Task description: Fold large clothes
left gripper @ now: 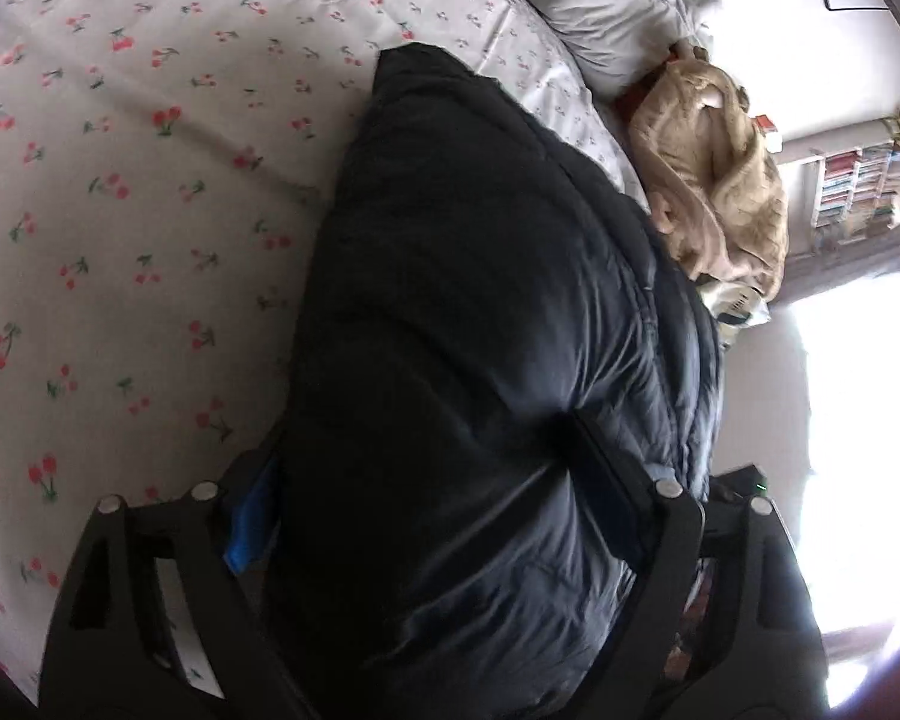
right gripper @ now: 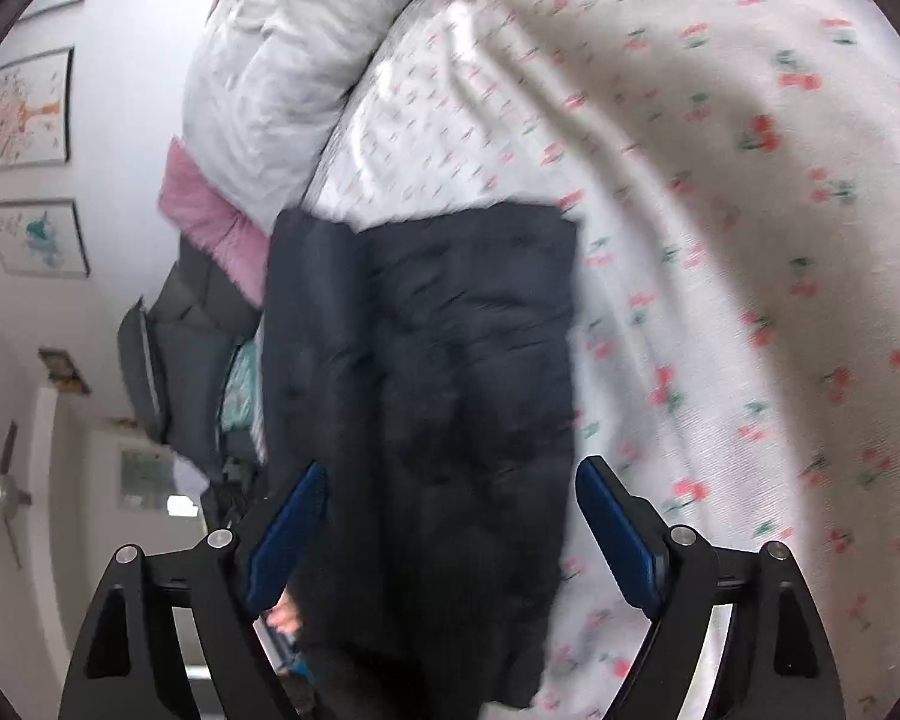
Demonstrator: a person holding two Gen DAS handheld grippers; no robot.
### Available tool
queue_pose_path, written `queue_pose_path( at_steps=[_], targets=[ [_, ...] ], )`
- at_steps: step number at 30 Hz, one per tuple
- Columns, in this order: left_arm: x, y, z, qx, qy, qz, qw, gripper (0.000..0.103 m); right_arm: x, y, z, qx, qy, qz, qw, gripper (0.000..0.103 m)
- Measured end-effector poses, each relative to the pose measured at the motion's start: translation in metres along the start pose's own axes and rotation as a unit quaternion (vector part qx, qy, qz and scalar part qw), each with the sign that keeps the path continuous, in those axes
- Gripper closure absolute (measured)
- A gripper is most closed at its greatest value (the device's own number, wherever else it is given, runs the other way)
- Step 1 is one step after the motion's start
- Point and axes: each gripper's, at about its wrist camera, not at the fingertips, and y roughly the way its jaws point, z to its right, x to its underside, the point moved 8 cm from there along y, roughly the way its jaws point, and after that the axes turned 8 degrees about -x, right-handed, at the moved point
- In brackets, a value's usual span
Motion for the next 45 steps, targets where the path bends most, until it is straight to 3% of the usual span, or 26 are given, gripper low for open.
queue_pose_path(
  at_steps=[3,6,8,10,13,14,15,17,18,21,29,32,34,36,37,39,42,43,45],
  targets=[
    [-0.007,0.002,-0.005,0.011,0.016,0.006,0.9998,0.016,0.009,0.020,0.019,-0.048,0.047,-0.033,0.997,0.016],
    [-0.006,0.007,-0.008,0.036,0.004,-0.003,0.9993,0.016,0.010,0.038,0.032,-0.048,0.062,-0.034,0.996,0.016],
    [-0.004,0.010,-0.014,0.058,-0.007,-0.007,0.9983,0.016,0.009,0.043,0.020,-0.079,0.055,-0.022,0.995,0.015],
    [-0.001,0.014,-0.013,0.076,-0.015,-0.009,0.9970,0.016,0.014,0.051,0.004,-0.137,0.049,-0.027,0.989,0.015],
    [0.002,0.017,-0.006,0.093,-0.016,-0.007,0.9956,0.018,0.026,0.071,-0.003,-0.140,0.028,-0.044,0.989,0.018],
    [0.002,0.016,-0.001,0.089,-0.006,-0.003,0.9960,0.020,0.032,0.077,-0.005,-0.129,0.013,-0.050,0.990,0.029],
    [0.003,0.013,0.008,0.082,0.018,0.005,0.9965,0.022,0.037,0.083,-0.008,-0.121,0.000,-0.055,0.991,0.047],
    [0.002,0.005,0.021,0.068,0.049,0.019,0.9963,0.031,0.042,0.086,-0.016,-0.122,-0.018,-0.050,0.991,0.066],
    [0.001,0.001,0.027,0.066,0.057,0.024,0.9958,0.034,0.041,0.082,-0.025,-0.126,-0.032,-0.041,0.991,0.073],
    [-0.002,-0.017,0.055,0.068,0.086,0.044,0.9929,0.040,0.038,0.060,-0.055,-0.126,-0.080,-0.020,0.989,0.078],
    [-0.010,-0.039,0.170,0.153,0.150,0.076,0.9739,0.040,0.009,-0.061,-0.144,-0.113,-0.205,0.059,0.970,0.078],
    [-0.016,-0.030,0.218,0.196,0.159,0.080,0.9643,0.040,-0.014,-0.112,-0.164,-0.096,-0.232,0.101,0.963,0.078],
    [-0.021,-0.014,0.236,0.208,0.157,0.076,0.9624,0.038,-0.026,-0.134,-0.167,-0.088,-0.240,0.118,0.960,0.075],
    [-0.023,0.007,0.241,0.185,0.157,0.072,0.9675,0.029,-0.045,-0.148,-0.154,-0.055,-0.237,0.132,0.961,0.069],
    [-0.025,0.025,0.237,0.155,0.155,0.069,0.9732,0.023,-0.052,-0.154,-0.139,-0.028,-0.228,0.138,0.963,0.065],
    [-0.028,0.061,0.220,0.090,0.143,0.052,0.9843,0.023,-0.081,-0.164,-0.082,0.065,-0.164,0.163,0.971,0.025],
    [-0.022,0.099,0.185,0.011,0.123,0.026,0.9919,0.023,-0.094,-0.182,0.002,0.169,-0.072,0.190,0.964,0.023],
    [-0.018,0.106,0.174,0.002,0.118,0.025,0.9927,0.023,-0.094,-0.189,0.023,0.185,-0.048,0.190,0.963,0.023],
    [-0.015,0.101,0.165,0.006,0.115,0.041,0.9925,0.023,-0.085,-0.200,0.037,0.167,-0.029,0.201,0.965,0.023]
  ],
)
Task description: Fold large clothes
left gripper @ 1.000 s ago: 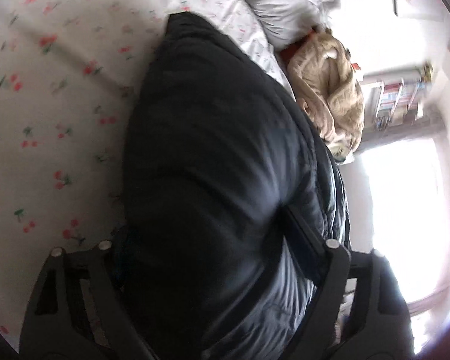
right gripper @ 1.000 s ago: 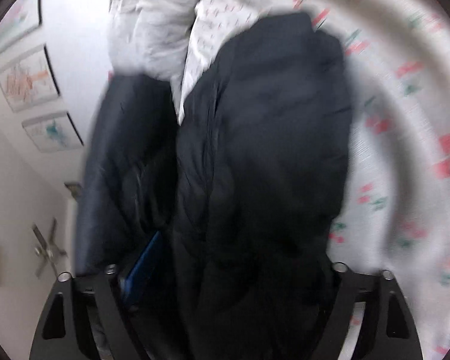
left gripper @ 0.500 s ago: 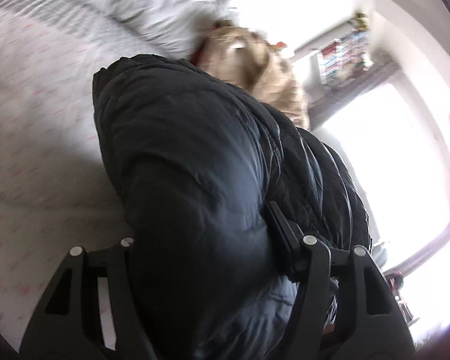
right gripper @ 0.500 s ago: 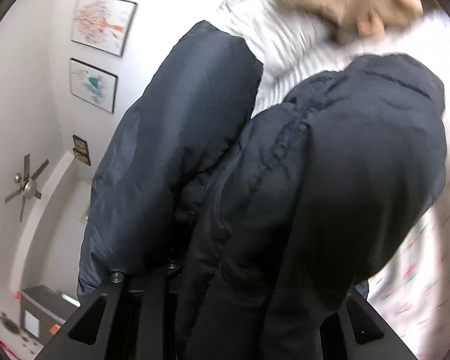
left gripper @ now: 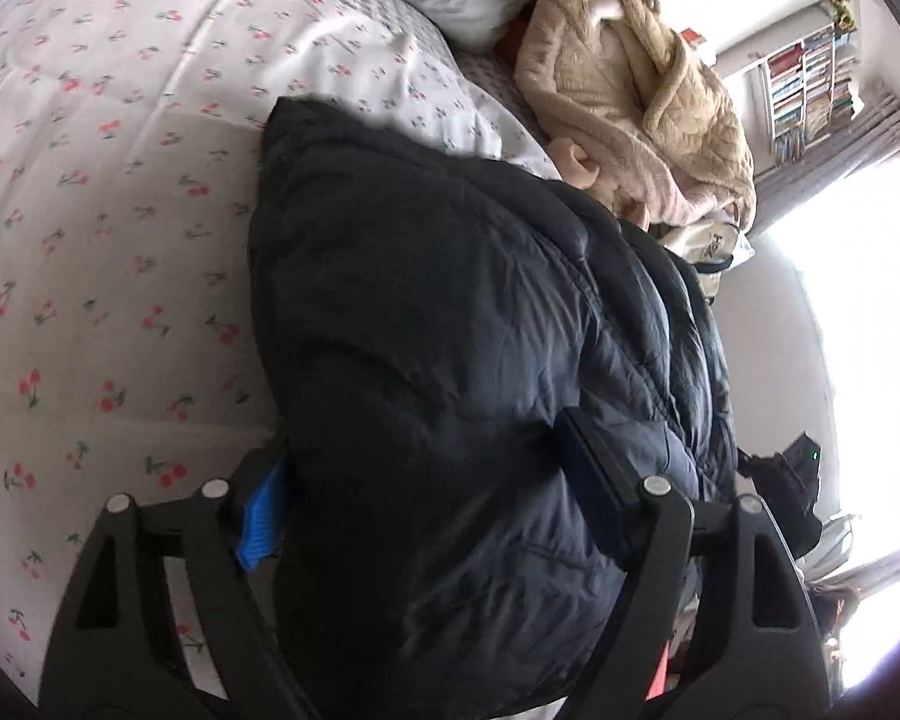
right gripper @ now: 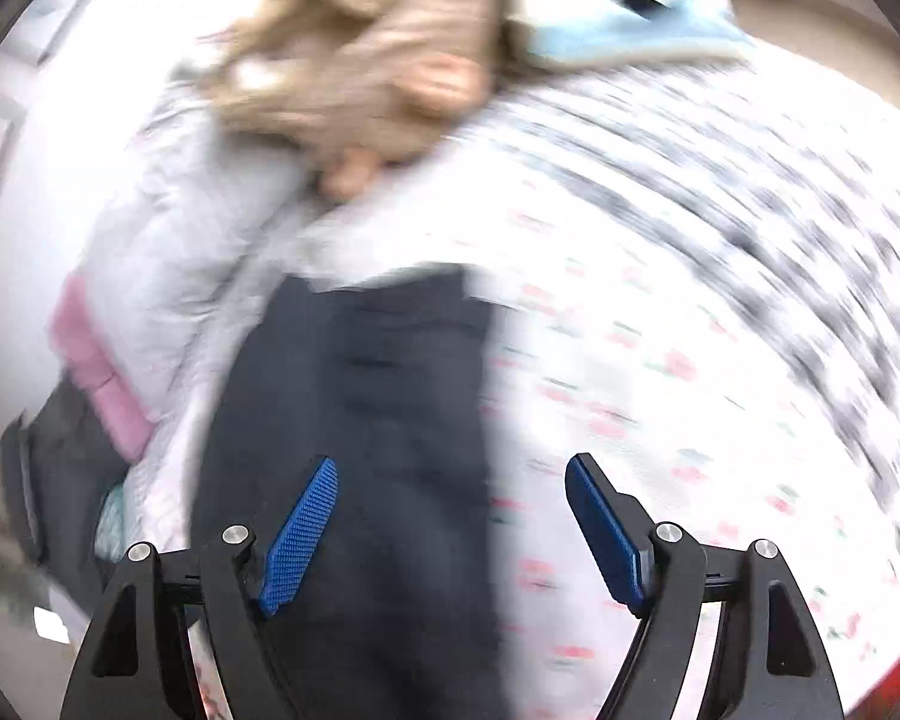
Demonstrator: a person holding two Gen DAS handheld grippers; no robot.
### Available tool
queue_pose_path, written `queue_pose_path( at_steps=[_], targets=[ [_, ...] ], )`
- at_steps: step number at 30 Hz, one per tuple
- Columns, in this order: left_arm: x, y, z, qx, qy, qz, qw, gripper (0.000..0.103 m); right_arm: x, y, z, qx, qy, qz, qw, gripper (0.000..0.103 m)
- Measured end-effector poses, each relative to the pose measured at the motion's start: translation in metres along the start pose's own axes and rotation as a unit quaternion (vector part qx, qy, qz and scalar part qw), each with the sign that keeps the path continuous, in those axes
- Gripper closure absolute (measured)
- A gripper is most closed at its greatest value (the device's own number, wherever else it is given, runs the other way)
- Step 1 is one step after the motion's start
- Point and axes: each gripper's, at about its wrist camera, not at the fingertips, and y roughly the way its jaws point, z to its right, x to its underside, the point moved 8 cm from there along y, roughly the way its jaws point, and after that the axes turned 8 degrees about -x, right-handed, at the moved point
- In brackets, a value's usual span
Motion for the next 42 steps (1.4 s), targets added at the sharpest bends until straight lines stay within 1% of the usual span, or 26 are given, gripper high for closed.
queue_pose_path(
  at_steps=[1,2,3,5,6,7,8,9,10,11,12,14,15,16,18,20,22,25,29,31,33,36,42],
  targets=[
    [0.002,-0.004,-0.002,0.000,0.002,0.003,1.0000,0.023,0.000,-0.003,-0.006,-0.010,-0.002,0.002,1.000,0.023],
    [0.005,-0.011,-0.003,-0.004,0.008,0.006,0.9999,0.023,0.002,-0.008,-0.017,-0.013,-0.012,0.007,1.000,0.023],
    [0.006,-0.016,-0.004,-0.009,0.013,0.010,0.9998,0.023,0.001,-0.015,-0.018,-0.012,-0.024,0.012,1.000,0.023],
    [0.008,-0.036,0.000,-0.030,0.032,0.028,0.9986,0.021,0.010,-0.033,-0.026,-0.008,-0.058,0.017,0.998,0.023],
    [0.009,-0.044,0.002,-0.044,0.044,0.037,0.9974,0.020,0.018,-0.038,-0.044,-0.005,-0.078,0.021,0.997,0.023],
    [0.010,-0.055,0.005,-0.064,0.058,0.047,0.9951,0.017,0.022,-0.035,-0.069,-0.004,-0.094,0.026,0.995,0.023],
    [0.008,-0.058,0.009,-0.089,0.068,0.054,0.9922,0.012,0.032,-0.034,-0.084,-0.004,-0.113,0.028,0.993,0.023],
    [0.011,-0.066,0.010,-0.110,0.075,0.060,0.9892,0.010,0.040,-0.036,-0.099,-0.002,-0.131,0.029,0.991,0.023],
    [0.016,-0.075,0.013,-0.130,0.086,0.067,0.9855,0.006,0.045,-0.034,-0.115,0.003,-0.146,0.029,0.989,0.022],
    [0.021,-0.082,0.015,-0.144,0.097,0.070,0.9824,0.002,0.053,-0.035,-0.131,0.012,-0.159,0.029,0.987,0.019],
    [0.027,-0.088,0.019,-0.159,0.107,0.072,0.9789,0.002,0.064,-0.036,-0.140,0.025,-0.169,0.029,0.985,0.017],
    [0.045,-0.104,0.025,-0.197,0.128,0.076,0.9690,0.001,0.085,-0.032,-0.154,0.046,-0.192,0.030,0.980,0.017],
    [0.051,-0.109,0.027,-0.209,0.135,0.077,0.9655,0.001,0.094,-0.033,-0.159,0.057,-0.202,0.030,0.977,0.017],
    [0.063,-0.116,0.029,-0.227,0.146,0.079,0.9595,0.001,0.103,-0.033,-0.165,0.069,-0.213,0.030,0.974,0.017],
    [0.081,-0.125,0.032,-0.244,0.156,0.077,0.9540,0.001,0.123,-0.033,-0.170,0.087,-0.229,0.027,0.969,0.017],
    [0.096,-0.129,0.035,-0.251,0.157,0.070,0.9526,0.001,0.144,-0.031,-0.170,0.100,-0.240,0.019,0.965,0.016],
    [0.113,-0.133,0.035,-0.249,0.153,0.065,0.9540,0.001,0.163,-0.029,-0.167,0.112,-0.243,0.016,0.963,0.016],
    [0.128,-0.135,0.030,-0.252,0.140,0.077,0.9544,0.001,0.191,-0.021,-0.161,0.136,-0.260,0.012,0.956,0.016],
    [0.144,-0.125,0.018,-0.262,0.122,0.076,0.9544,0.001,0.217,-0.005,-0.144,0.171,-0.276,0.017,0.946,0.016],
    [0.150,-0.116,0.008,-0.274,0.115,0.069,0.9523,0.001,0.229,0.007,-0.132,0.196,-0.274,-0.001,0.941,0.016],
    [0.154,-0.109,0.003,-0.276,0.108,0.060,0.9531,0.001,0.234,0.010,-0.134,0.202,-0.288,-0.012,0.936,0.016],
    [0.156,-0.103,0.004,-0.268,0.104,0.055,0.9561,0.001,0.230,0.009,-0.138,0.214,-0.302,0.006,0.929,0.016],
    [0.163,-0.097,0.015,-0.274,0.130,0.060,0.9510,0.001,0.229,0.009,-0.131,0.229,-0.299,0.006,0.927,0.016]
  ],
)
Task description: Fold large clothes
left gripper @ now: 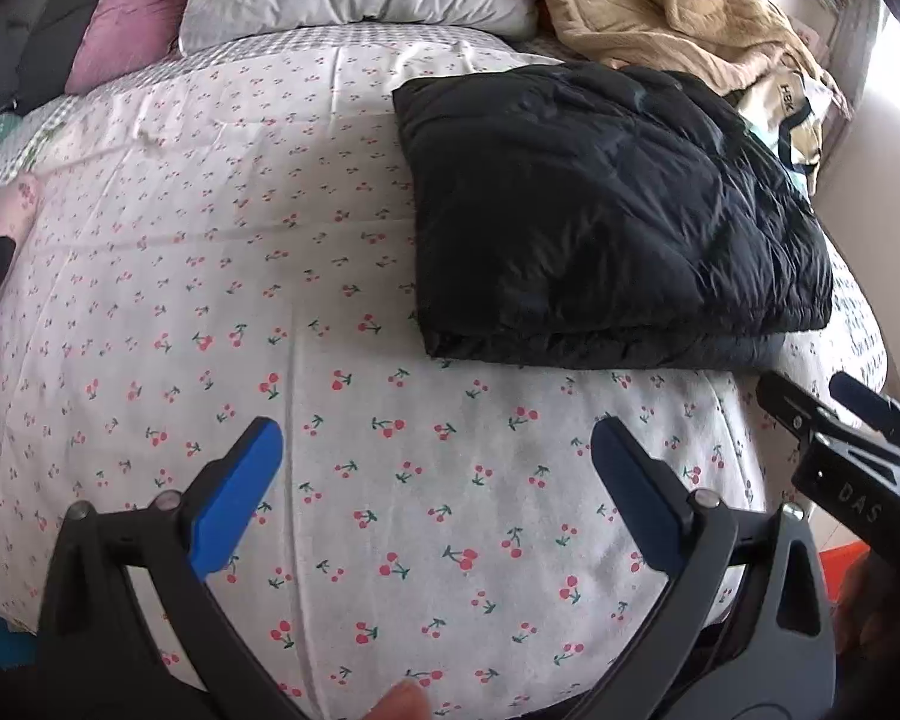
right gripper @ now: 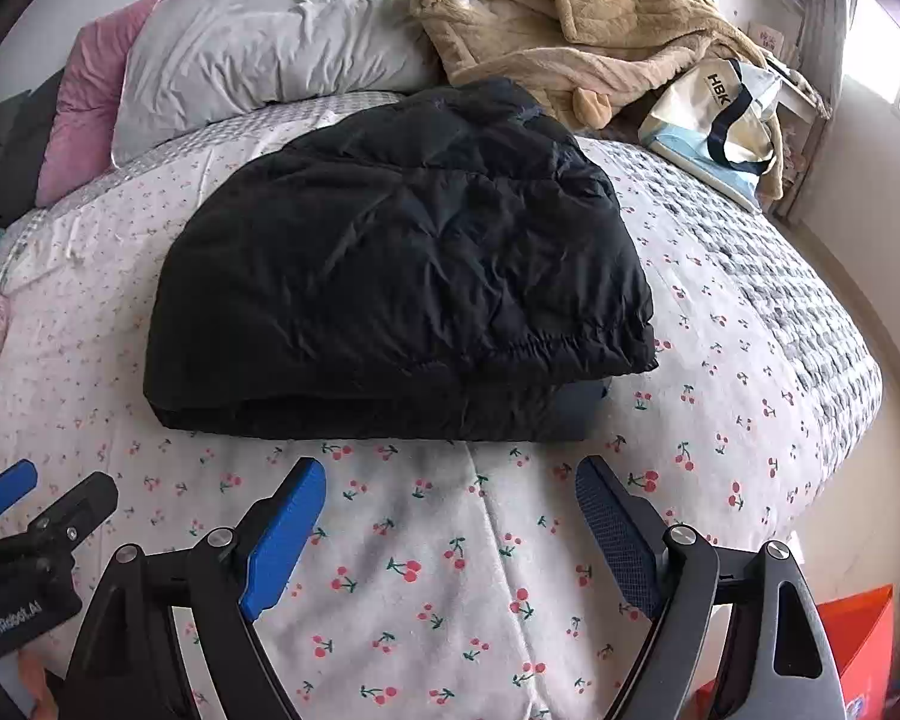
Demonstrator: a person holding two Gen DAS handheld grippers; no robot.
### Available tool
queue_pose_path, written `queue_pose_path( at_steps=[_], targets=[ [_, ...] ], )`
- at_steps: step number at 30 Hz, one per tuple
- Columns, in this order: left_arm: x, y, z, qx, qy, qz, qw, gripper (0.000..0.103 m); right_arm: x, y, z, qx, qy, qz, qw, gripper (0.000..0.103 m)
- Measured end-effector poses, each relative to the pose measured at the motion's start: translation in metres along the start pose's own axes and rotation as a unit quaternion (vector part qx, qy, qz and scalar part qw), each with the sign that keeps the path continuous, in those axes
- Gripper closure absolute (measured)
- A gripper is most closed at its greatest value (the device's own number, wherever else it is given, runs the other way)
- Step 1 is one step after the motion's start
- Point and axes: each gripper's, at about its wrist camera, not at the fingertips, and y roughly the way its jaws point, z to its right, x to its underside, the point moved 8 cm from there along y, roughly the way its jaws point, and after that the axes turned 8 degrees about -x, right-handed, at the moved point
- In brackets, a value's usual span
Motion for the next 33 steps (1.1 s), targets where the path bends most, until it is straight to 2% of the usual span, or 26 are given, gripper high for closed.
queue_pose_path(
  at_steps=[7,33],
  targets=[
    [0.005,-0.002,0.014,0.008,0.016,0.001,0.9998,0.001,0.000,-0.001,0.004,0.007,0.000,0.003,1.000,0.016],
    [0.002,-0.007,0.018,0.019,0.015,0.007,0.9997,0.001,-0.001,-0.001,0.007,0.010,0.004,0.006,1.000,0.016]
  ],
)
